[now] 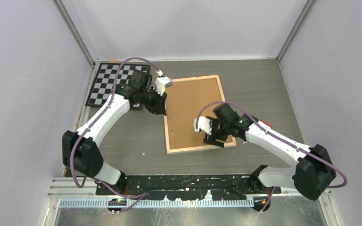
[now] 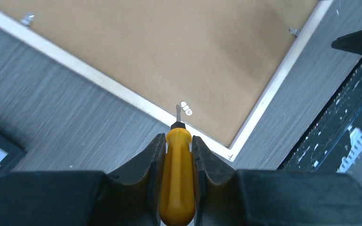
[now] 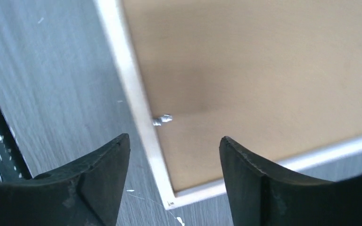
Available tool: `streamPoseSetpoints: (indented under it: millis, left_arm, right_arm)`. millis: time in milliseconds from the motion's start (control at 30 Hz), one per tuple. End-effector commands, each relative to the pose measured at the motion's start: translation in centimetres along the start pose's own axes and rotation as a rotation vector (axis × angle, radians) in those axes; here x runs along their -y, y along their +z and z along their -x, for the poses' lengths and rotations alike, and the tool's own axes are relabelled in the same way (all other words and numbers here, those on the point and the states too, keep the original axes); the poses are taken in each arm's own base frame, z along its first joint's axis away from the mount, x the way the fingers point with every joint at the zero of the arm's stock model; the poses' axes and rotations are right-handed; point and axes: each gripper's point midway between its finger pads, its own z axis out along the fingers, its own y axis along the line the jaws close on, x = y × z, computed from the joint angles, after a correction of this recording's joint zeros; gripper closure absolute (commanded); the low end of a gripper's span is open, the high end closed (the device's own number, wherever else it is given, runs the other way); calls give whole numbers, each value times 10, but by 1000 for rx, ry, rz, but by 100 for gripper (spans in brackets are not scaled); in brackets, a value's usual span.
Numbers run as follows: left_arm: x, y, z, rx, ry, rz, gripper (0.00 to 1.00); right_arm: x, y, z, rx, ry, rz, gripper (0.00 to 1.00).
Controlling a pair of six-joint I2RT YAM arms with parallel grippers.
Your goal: Take the photo out of the frame
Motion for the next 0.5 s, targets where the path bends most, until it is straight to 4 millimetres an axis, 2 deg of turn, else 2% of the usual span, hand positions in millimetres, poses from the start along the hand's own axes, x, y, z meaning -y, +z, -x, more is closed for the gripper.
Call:
streamPoseSetpoints:
  millis: [0, 67, 167, 300, 467]
  left_arm:
    - [-11, -30, 22, 92, -81, 45, 100]
    - [-21, -36, 23, 108, -115, 75, 100]
    - [-33, -43, 27, 130, -144, 119, 100]
    - [-40, -44, 30, 138, -160, 138, 100]
    - [-46, -47, 34, 141, -159, 158, 100]
  right_arm:
    - [51, -44, 25, 127, 371, -172, 20]
    - [79, -55, 17, 135, 552, -279, 13]
    - [115, -63, -10, 81, 797, -416, 11]
    - [144, -62, -47, 8, 1064, -474, 11]
    - [174, -50, -82, -13, 1255, -473, 11]
